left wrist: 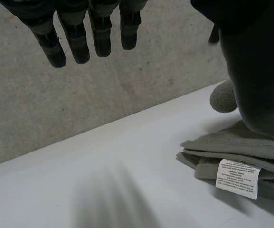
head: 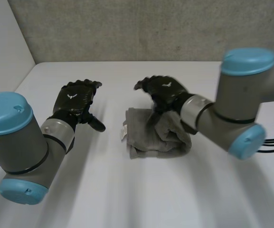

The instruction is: Fold the towel.

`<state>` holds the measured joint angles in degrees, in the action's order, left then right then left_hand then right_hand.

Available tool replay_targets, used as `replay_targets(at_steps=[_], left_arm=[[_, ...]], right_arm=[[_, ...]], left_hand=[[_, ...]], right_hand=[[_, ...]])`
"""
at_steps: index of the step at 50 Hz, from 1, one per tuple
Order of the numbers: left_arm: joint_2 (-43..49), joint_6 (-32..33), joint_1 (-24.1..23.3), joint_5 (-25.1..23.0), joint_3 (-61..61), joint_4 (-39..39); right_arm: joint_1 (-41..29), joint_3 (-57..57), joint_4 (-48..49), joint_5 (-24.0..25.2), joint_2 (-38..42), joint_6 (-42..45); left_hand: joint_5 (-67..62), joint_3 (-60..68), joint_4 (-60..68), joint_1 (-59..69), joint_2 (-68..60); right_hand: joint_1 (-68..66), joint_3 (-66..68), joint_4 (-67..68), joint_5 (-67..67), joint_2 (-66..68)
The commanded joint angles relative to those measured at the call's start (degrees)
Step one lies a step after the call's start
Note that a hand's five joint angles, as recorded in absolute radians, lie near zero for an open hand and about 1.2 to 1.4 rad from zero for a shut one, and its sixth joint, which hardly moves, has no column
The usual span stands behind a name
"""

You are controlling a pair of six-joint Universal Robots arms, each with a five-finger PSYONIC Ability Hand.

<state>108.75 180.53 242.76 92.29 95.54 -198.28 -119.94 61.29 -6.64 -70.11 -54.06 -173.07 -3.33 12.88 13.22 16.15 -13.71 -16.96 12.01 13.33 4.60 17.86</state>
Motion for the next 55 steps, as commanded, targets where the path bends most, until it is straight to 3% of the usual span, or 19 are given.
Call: replay_targets(at_steps=[1,20,37,39,48,55], left_arm=[[0.06,0.00,0.00,0.00,0.00,0.00],[0.15,0.00,0.00,-0.09,0.17,0.00],[0.15,0.00,-0.18,0.00,0.26,0.00],[0.15,0.00,-0.18,0.00,0.26,0.00],[0.24,0.00,-0.27,0.00,0.35,0.00],[0.15,0.00,0.00,0.00,0.70,0.00]], right_arm=[[4.36,6.02,0.05,0.15,-5.61,0.45],[10.87,18.33,0.58,1.38,-10.72,1.07],[9.81,26.07,12.53,1.91,-10.37,-0.08],[9.73,26.33,12.97,1.82,-10.37,-0.08],[7.36,26.95,17.45,0.24,-10.28,-0.87],[4.80,25.98,18.69,-0.46,-10.37,-0.87]], left_hand=[[3.28,-2.88,-3.22,-6.10,3.66],[3.28,-2.88,-3.22,-6.10,3.66],[3.28,-2.88,-3.22,-6.10,3.66],[3.28,-2.88,-3.22,-6.10,3.66],[3.28,-2.88,-3.22,-6.10,3.66],[3.28,-2.88,-3.22,-6.10,3.66]], right_hand=[[3.17,-2.01,-3.33,-0.81,-4.08],[-10.62,-2.01,-3.33,12.98,9.72],[-23.73,-2.01,-3.33,26.09,22.83],[-26.27,-2.01,-3.33,28.63,25.36],[-62.88,-2.01,-3.33,65.24,61.97],[-63.04,-2.01,-3.33,65.40,62.14]])
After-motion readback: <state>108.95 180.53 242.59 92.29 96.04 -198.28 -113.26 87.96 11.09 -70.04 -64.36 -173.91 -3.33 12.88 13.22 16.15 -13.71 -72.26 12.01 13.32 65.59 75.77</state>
